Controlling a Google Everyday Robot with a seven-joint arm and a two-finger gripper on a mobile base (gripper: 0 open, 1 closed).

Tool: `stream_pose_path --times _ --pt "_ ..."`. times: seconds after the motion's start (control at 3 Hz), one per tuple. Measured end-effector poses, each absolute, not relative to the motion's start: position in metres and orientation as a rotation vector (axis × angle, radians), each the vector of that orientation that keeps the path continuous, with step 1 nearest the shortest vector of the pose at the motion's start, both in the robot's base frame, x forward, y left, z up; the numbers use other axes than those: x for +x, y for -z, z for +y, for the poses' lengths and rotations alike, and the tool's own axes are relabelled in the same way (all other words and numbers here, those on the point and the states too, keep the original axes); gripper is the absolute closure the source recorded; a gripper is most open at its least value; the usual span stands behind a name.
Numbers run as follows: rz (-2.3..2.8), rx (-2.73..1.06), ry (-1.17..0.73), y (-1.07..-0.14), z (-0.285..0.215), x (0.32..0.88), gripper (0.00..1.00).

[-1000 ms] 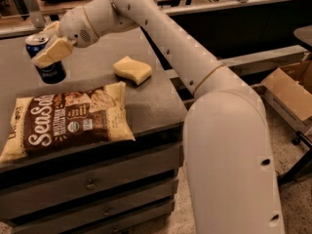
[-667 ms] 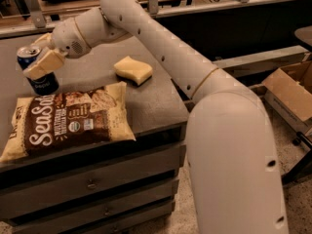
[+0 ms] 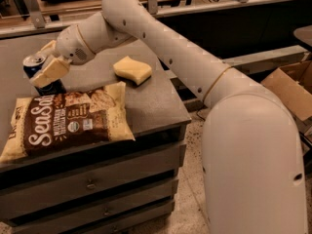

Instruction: Move pepsi can near brown chip bag

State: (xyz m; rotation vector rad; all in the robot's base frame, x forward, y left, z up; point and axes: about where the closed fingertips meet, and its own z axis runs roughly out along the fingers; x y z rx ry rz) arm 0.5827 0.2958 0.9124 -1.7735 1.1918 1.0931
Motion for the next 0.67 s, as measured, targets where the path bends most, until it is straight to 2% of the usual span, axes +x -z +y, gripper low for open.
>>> stream_pose_path --times 0.67 --pt "1.187 -1.784 -1.102 -0.9097 0.3014 0.5781 0.20"
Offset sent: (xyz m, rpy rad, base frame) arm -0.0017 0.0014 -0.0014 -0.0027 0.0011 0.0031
